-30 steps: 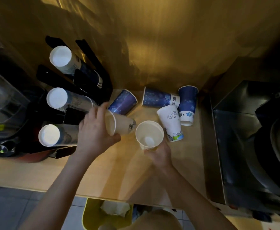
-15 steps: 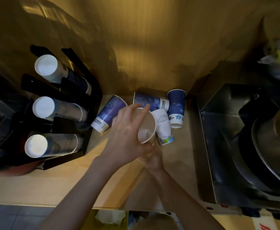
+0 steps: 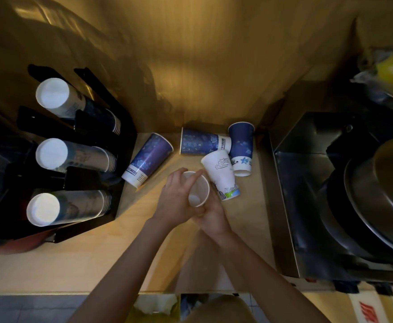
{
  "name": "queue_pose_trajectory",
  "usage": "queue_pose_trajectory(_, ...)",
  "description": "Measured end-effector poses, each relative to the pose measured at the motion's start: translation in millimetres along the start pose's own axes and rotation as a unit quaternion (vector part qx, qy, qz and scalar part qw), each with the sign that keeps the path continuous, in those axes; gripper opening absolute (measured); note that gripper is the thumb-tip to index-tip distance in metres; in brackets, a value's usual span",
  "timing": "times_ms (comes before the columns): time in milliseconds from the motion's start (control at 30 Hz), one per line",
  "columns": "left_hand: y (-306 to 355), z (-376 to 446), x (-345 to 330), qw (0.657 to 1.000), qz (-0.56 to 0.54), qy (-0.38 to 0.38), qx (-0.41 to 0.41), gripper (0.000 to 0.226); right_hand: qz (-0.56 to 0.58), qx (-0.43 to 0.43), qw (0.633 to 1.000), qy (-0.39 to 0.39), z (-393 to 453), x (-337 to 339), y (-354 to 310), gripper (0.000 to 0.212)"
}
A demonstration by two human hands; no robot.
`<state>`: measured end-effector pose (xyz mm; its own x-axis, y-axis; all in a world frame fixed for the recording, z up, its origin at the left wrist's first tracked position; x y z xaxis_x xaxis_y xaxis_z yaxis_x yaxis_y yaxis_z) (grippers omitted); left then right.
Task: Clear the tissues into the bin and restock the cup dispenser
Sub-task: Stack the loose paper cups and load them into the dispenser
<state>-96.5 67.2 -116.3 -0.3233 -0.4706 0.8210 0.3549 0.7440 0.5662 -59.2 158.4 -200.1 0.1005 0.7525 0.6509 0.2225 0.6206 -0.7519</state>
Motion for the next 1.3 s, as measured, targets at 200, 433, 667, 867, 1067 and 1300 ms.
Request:
queue_pose_trajectory(200,10,-1,-8,1.000,0.027,-0.008,-0.003,0.097,-0.033,-0.021,0.994,0.104,7,66,5,0.042)
queue_pose_trajectory(433,2,2,-12,0.995,0.029,-0.093,0.002,0.107,-0.097,-0.187,0.977,0.038,35,64,46,0.071)
queue_pose_trajectory(667,6,1,-13,0.995,0.072,-0.075,0.011,0.103,-0.003,-0.113,0.980,0.162,14,95,16,0.067)
queue_pose_trajectory(867,7,-2,-8,0.998,0.047,-0.048,0.008,0.110,0.296,-0.074,0.941,0.144,5,126,-31,0.074)
queue_pose_trajectory(1067,0,-13,3,1.000,0.011,0.022,0.006,0.120,0.331,-0.055,0.942,0.018,-10,99,-60,0.078)
queue_pose_trajectory(1300,-24,-23,4,0.980,-0.171,0.061,0.084,0.113,0.132,-0.046,0.990,-0.013,-12,67,-47,0.091)
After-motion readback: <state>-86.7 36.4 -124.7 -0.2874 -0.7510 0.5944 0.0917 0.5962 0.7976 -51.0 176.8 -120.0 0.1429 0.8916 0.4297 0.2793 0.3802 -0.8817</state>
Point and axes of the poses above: each hand's wrist, its own z-axis towards the middle knuckle, its own x-axis out of the back of the hand, y = z × x, the point moved 8 cm from there along z, towards the middle knuckle, and after that the axes turned 3 degrees about -z, right-handed, at the moved point
